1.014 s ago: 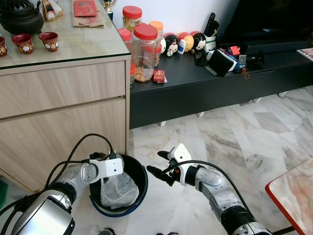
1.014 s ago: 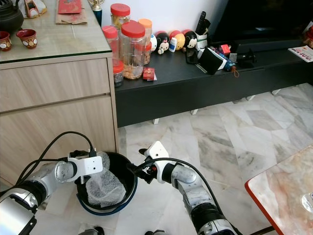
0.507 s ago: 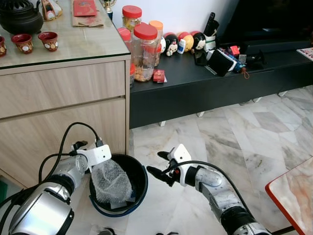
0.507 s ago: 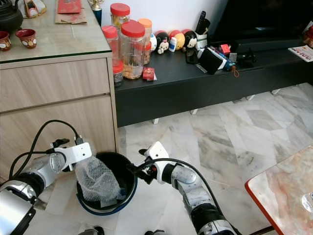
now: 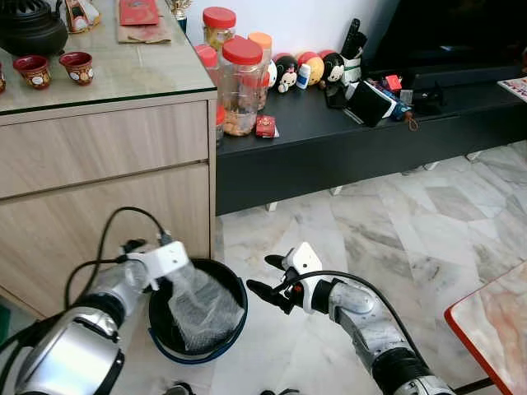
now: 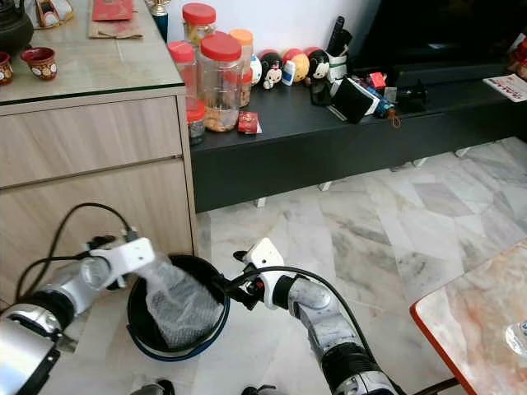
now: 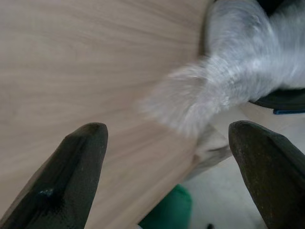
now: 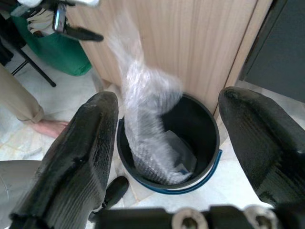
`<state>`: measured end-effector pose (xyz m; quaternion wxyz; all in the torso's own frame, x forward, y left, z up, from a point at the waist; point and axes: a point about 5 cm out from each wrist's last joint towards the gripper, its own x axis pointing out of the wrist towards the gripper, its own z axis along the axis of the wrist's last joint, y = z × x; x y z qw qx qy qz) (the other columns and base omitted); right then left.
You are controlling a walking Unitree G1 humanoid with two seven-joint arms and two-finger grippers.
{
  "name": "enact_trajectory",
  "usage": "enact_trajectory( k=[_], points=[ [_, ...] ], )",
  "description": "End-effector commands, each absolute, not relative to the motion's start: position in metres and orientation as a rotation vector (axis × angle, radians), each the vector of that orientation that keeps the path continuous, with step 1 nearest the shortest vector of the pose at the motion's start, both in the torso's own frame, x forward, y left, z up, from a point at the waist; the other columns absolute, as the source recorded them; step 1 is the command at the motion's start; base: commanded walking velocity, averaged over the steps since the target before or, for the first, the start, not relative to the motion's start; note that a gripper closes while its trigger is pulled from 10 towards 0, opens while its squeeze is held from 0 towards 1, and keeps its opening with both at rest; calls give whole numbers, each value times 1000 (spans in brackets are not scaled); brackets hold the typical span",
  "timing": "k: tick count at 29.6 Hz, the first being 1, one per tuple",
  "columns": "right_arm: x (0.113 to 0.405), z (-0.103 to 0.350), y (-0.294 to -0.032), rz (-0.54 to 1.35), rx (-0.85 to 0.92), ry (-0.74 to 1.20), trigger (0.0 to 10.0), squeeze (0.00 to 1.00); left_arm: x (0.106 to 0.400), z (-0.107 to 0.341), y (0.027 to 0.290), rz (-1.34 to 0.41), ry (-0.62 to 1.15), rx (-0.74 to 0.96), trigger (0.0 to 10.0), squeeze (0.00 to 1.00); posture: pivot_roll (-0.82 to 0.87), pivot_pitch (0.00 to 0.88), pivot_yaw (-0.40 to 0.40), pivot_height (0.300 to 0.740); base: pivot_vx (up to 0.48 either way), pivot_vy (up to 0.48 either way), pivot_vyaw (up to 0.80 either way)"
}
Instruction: Picking trash to rubbish bin
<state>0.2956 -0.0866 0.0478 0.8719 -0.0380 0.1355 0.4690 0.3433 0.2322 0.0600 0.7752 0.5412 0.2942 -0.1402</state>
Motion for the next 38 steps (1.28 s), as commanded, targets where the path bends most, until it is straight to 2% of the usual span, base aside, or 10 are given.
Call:
enact_trajectory(
  k=[1, 4, 10, 13, 16, 18, 21, 26, 31, 38],
  points=[
    [295, 48, -88, 981, -87, 285, 10000, 0, 346, 60, 219, -339, 621, 1067, 10000, 0, -27, 145, -165, 740, 0, 0, 0],
    [294, 48, -88, 982, -85, 286, 10000, 0, 346, 57, 207, -388, 605, 932, 10000, 0, -27, 146, -165, 740, 0, 0, 0],
    [295, 49, -89, 972, -90, 282, 10000, 0, 346, 57, 210, -338, 604, 950, 10000, 0, -27, 146, -165, 740, 0, 0, 0],
    [298, 49, -93, 934, -103, 270, 10000, 0, 347, 61, 212, -264, 541, 926, 10000, 0, -27, 146, -165, 740, 0, 0, 0],
    [309, 51, -110, 771, -128, 246, 10000, 0, 345, 60, 215, -83, 429, 760, 10000, 0, -30, 149, -162, 740, 0, 0, 0],
    [311, 51, -113, 743, -129, 243, 10000, 0, 344, 59, 215, -58, 416, 736, 10000, 0, -30, 149, -162, 740, 0, 0, 0],
    [318, 54, -127, 637, -100, 234, 10000, 0, 335, 52, 215, 41, 352, 584, 10000, 0, -33, 148, -158, 740, 0, 0, 0],
    [323, 51, -160, 442, -30, 241, 10000, 0, 297, 23, 219, 299, 295, 291, 10000, 0, -21, 145, -160, 740, 0, 0, 0],
    [320, 43, -172, 367, -26, 274, 10000, 0, 277, 10, 215, 386, 277, 199, 10000, 0, -16, 139, -157, 740, 0, 0, 0],
    [303, 19, -197, 241, 6, 387, 10000, 0, 250, -20, 193, 337, 373, 140, 10000, 0, -21, 111, -144, 740, 0, 0, 0]
  ],
)
